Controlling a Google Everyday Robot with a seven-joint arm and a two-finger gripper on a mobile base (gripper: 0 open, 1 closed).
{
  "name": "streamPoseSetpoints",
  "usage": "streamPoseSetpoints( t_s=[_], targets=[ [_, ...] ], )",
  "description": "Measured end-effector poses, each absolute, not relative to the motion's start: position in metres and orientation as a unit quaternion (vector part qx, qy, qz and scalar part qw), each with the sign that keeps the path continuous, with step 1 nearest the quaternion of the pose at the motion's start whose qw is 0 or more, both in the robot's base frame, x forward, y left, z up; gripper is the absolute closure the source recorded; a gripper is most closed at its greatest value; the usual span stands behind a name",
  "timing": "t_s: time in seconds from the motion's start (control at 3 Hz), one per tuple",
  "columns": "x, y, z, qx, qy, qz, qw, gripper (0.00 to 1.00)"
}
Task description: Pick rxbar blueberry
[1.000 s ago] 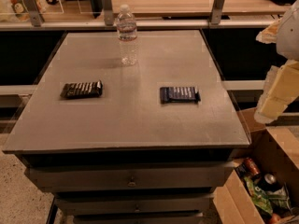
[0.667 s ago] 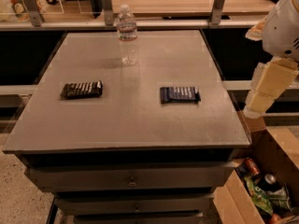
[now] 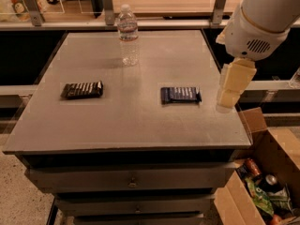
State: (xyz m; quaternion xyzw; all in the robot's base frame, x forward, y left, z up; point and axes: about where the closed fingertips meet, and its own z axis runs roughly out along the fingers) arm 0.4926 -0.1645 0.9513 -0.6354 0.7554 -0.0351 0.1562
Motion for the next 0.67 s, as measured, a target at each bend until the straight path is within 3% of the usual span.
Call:
streamPoseSetpoints(
  t_s=[0.67],
  targets=[
    [0.527,-0.139,0.909,-0.66,0.742,-0.007,0.116,0.0]
  ],
)
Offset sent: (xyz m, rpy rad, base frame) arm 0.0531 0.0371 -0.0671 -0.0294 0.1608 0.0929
